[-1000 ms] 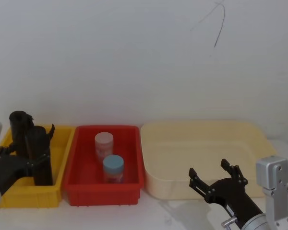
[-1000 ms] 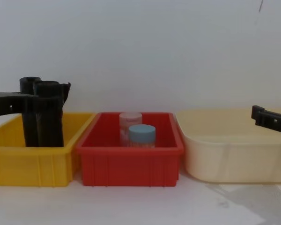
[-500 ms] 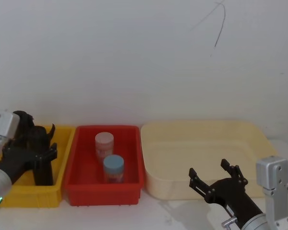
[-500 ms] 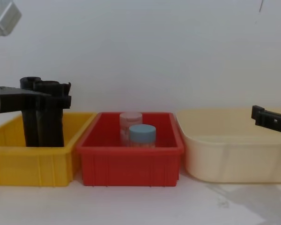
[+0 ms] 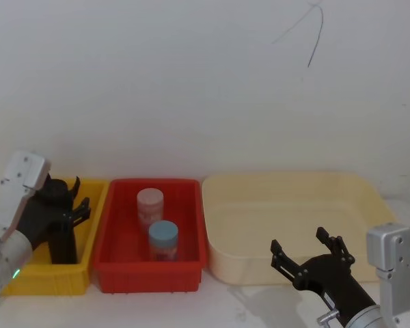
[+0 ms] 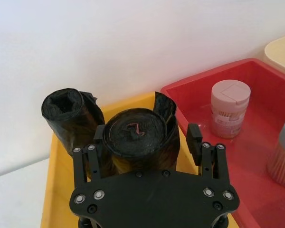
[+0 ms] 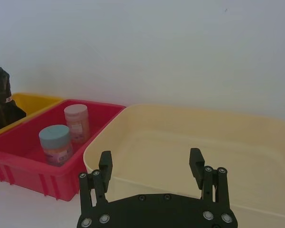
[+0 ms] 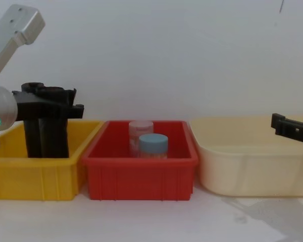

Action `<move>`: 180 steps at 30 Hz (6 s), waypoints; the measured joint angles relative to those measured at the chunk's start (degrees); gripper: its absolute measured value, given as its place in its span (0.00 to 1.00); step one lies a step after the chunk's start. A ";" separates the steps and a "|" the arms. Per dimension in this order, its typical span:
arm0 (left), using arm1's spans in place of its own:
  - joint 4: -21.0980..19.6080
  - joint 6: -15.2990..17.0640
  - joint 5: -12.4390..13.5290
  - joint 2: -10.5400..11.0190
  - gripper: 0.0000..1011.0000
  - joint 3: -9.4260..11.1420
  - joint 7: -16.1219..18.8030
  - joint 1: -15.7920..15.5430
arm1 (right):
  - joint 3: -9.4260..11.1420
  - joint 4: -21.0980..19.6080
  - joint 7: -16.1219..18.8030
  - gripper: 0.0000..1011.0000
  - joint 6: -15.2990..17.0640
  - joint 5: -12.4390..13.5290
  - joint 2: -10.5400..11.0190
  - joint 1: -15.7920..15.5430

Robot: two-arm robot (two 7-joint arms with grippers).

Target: Pick up the garbage bag with the one hand and transfer it to the other hand.

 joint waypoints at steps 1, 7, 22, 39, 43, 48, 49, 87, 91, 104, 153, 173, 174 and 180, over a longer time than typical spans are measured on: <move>0.34 -0.10 0.26 -0.11 0.96 0.17 0.03 -0.26 | 0.00 0.00 0.00 0.99 0.00 0.00 0.00 0.00; 1.37 -0.36 1.01 -0.49 0.85 0.68 0.14 -1.07 | 0.00 0.00 0.00 0.99 0.00 0.00 0.00 0.00; 2.73 -0.68 2.04 -0.93 0.54 1.34 0.27 -2.10 | 0.00 0.00 0.00 0.99 0.00 0.00 0.00 0.00; 1.28 -1.08 2.14 -0.39 0.52 1.08 -0.93 -1.91 | 0.00 0.00 0.00 0.99 0.00 0.00 0.00 0.00; -0.51 -0.97 1.61 0.26 0.52 0.48 -2.15 -1.95 | 0.00 0.00 0.00 0.99 0.00 0.00 0.00 0.00; -2.45 -0.49 0.55 0.87 0.52 -0.37 -3.91 -2.37 | 0.00 0.00 0.00 0.99 0.00 0.00 0.00 0.00; -2.72 -0.39 0.33 0.99 0.52 -0.52 -4.25 -2.50 | 0.00 0.00 0.00 0.99 0.00 0.00 0.00 0.00; 9.40 0.29 -6.26 -6.64 0.52 6.83 -23.59 -21.96 | 0.14 -0.37 4.03 0.99 6.23 2.48 0.22 4.70; 10.43 -0.03 -6.19 -7.53 0.52 7.96 -24.46 -23.12 | -0.63 -0.47 5.34 0.99 8.03 2.87 0.31 5.95; 10.81 0.51 -7.37 -9.20 0.52 10.25 -26.96 -24.57 | -3.14 2.20 7.53 0.99 10.49 2.14 -1.16 10.57; 12.53 -0.13 -8.31 -9.58 0.52 17.18 -31.72 -26.28 | -3.30 9.68 12.40 0.99 11.93 8.43 -6.99 16.77; 13.88 2.59 -12.51 -10.65 0.52 16.24 -32.32 -26.54 | -5.55 11.74 13.39 0.99 10.45 9.42 -7.73 17.75; 13.84 2.83 -12.72 -10.65 0.52 16.22 -32.44 -26.54 | -5.62 11.87 13.28 0.99 10.21 9.30 -7.76 17.84; 13.40 4.46 -14.03 -10.45 0.52 16.13 -33.27 -26.49 | -6.24 13.48 12.29 0.99 8.27 8.11 -8.20 18.78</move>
